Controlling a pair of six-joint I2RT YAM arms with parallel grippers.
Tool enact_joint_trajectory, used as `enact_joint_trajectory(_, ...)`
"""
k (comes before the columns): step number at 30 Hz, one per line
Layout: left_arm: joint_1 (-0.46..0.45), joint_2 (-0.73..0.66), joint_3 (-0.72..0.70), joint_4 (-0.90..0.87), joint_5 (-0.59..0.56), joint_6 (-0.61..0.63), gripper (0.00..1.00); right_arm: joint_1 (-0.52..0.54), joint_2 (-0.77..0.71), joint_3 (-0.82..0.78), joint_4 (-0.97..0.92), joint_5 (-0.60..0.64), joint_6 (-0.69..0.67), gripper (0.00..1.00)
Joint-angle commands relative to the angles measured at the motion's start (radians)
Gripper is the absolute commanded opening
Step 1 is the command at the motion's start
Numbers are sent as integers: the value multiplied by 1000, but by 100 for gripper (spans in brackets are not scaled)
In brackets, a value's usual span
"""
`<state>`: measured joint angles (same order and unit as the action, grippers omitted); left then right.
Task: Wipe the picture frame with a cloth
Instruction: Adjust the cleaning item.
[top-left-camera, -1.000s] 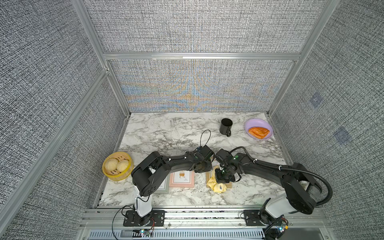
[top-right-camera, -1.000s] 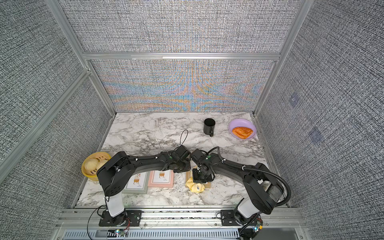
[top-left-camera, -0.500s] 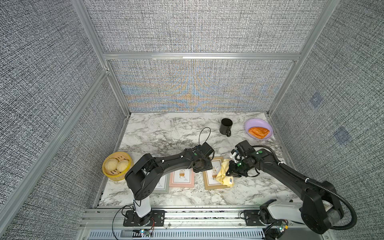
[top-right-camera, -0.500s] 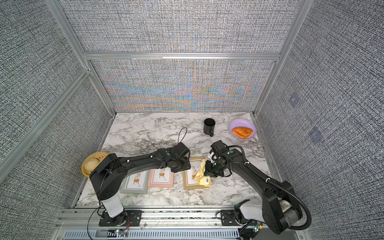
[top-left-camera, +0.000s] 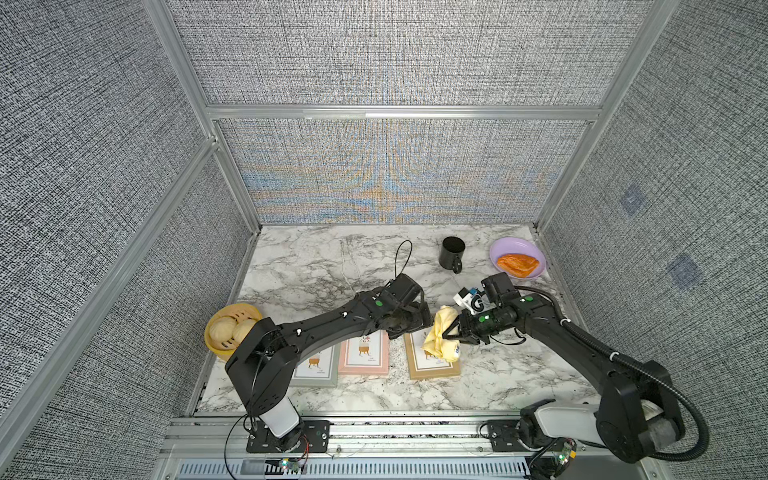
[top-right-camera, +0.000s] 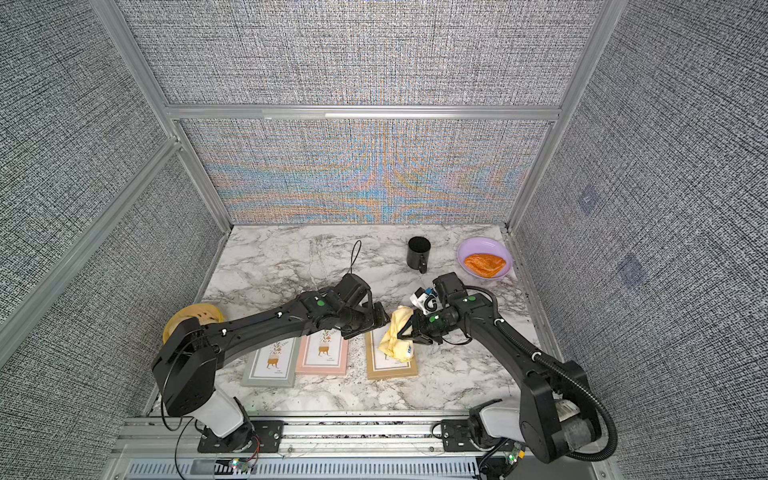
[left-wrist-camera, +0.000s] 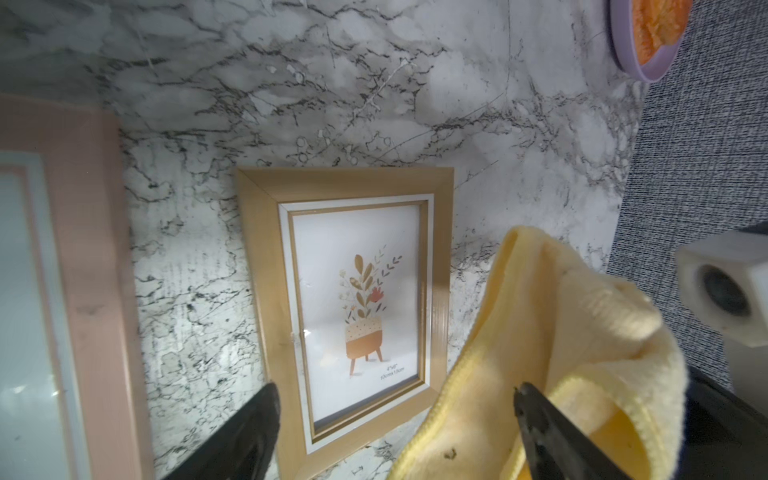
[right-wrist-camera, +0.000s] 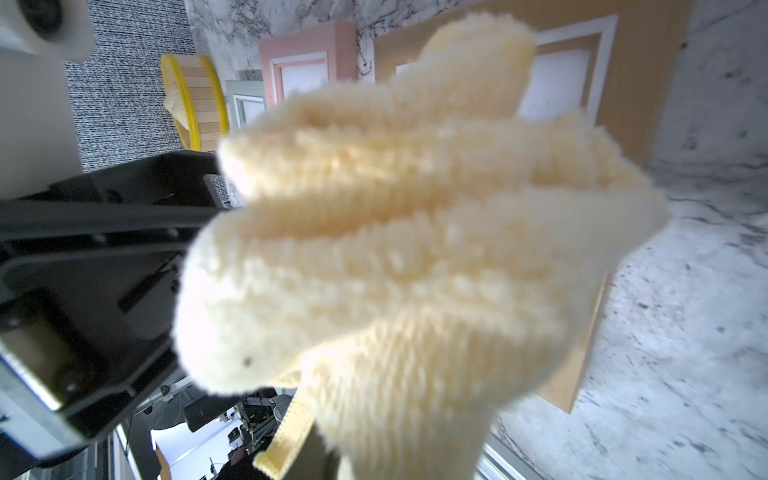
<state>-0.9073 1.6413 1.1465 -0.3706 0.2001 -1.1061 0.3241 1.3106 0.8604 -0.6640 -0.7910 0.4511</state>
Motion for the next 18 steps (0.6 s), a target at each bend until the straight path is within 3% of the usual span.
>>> enact_joint_trajectory(1,14,-16,-39,159,94,-46,92,-7,5,7,48,-77,1,24)
enact_joint_trajectory(12,59,-130,-167,345,104,-129,96,-24,29,5,79,-97,1,25)
enact_joint_trajectory(18,65,-123,-148,399,175,-84,97,-24,36,9,118,-132,10,26)
